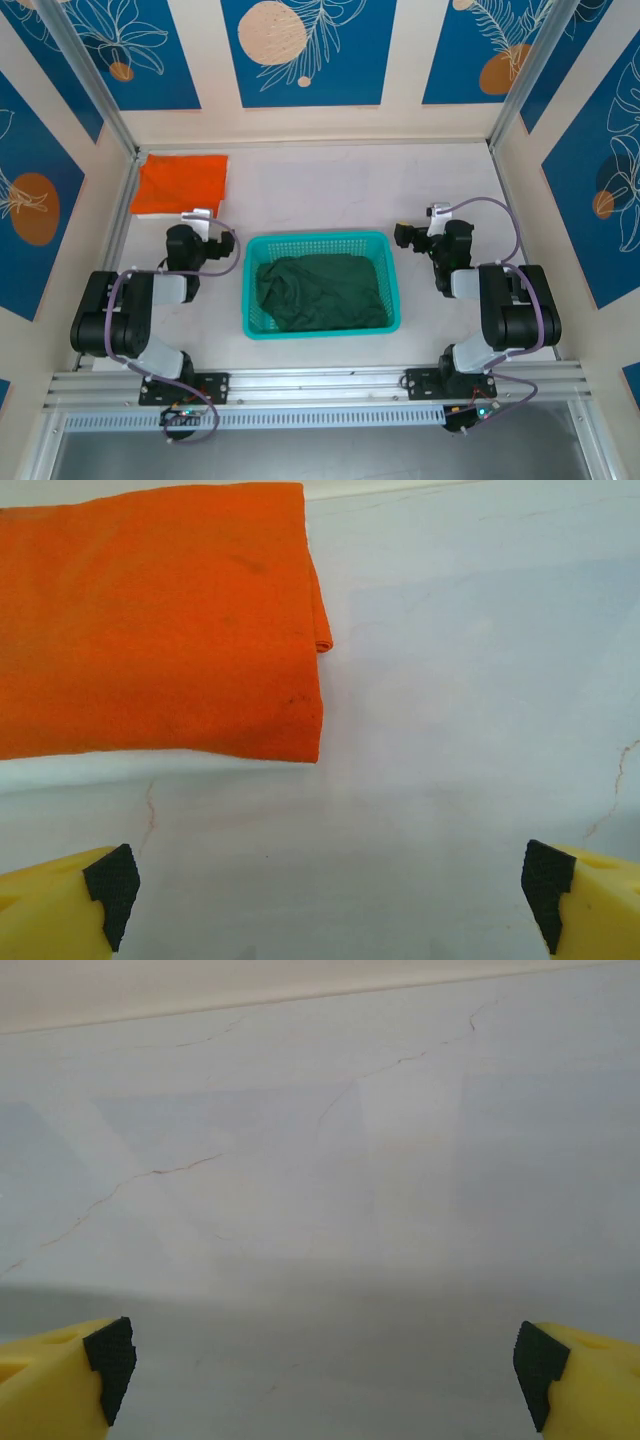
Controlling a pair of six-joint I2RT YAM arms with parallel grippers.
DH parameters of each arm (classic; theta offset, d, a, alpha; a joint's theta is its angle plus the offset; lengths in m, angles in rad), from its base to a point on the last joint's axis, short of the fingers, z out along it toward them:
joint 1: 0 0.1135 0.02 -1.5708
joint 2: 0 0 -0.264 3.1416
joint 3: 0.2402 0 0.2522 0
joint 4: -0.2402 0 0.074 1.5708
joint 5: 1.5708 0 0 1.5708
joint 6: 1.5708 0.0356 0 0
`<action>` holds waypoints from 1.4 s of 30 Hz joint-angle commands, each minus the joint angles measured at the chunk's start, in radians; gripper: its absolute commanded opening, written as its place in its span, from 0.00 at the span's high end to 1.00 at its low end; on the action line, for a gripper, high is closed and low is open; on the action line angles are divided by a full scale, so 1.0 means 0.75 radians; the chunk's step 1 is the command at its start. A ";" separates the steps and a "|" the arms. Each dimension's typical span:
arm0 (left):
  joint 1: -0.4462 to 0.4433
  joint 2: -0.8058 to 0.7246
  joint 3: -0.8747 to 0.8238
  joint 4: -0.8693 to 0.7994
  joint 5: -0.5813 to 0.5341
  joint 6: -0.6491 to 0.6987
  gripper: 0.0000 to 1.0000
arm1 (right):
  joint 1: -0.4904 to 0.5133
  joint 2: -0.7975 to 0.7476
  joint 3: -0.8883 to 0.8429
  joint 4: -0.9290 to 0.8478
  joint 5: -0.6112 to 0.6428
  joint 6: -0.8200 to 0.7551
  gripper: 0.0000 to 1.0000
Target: Fold and stack the t-shirts
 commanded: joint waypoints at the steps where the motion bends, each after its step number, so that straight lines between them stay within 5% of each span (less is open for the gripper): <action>1: -0.002 0.004 -0.005 0.038 0.017 0.010 0.00 | 0.004 -0.001 0.011 0.016 0.021 -0.017 0.01; 26: 0.001 -0.012 -0.010 0.039 0.012 0.006 0.00 | 0.032 -0.037 0.030 -0.036 0.096 -0.028 0.01; 32: -0.004 -0.421 0.111 -0.411 -0.025 -0.093 0.00 | 0.205 -0.406 0.124 -0.448 0.216 -0.157 0.01; 38: -0.007 -0.698 0.293 -0.582 0.356 -0.390 0.00 | 0.168 -0.838 0.111 -0.725 0.091 0.246 0.01; 40: -0.010 -0.736 0.366 -0.708 0.347 -0.652 0.00 | 0.112 -0.954 0.083 -0.797 0.093 0.474 0.01; 42: -0.007 -0.755 0.421 -0.885 0.260 -0.918 0.00 | 0.077 -1.052 0.086 -1.019 0.276 0.831 0.01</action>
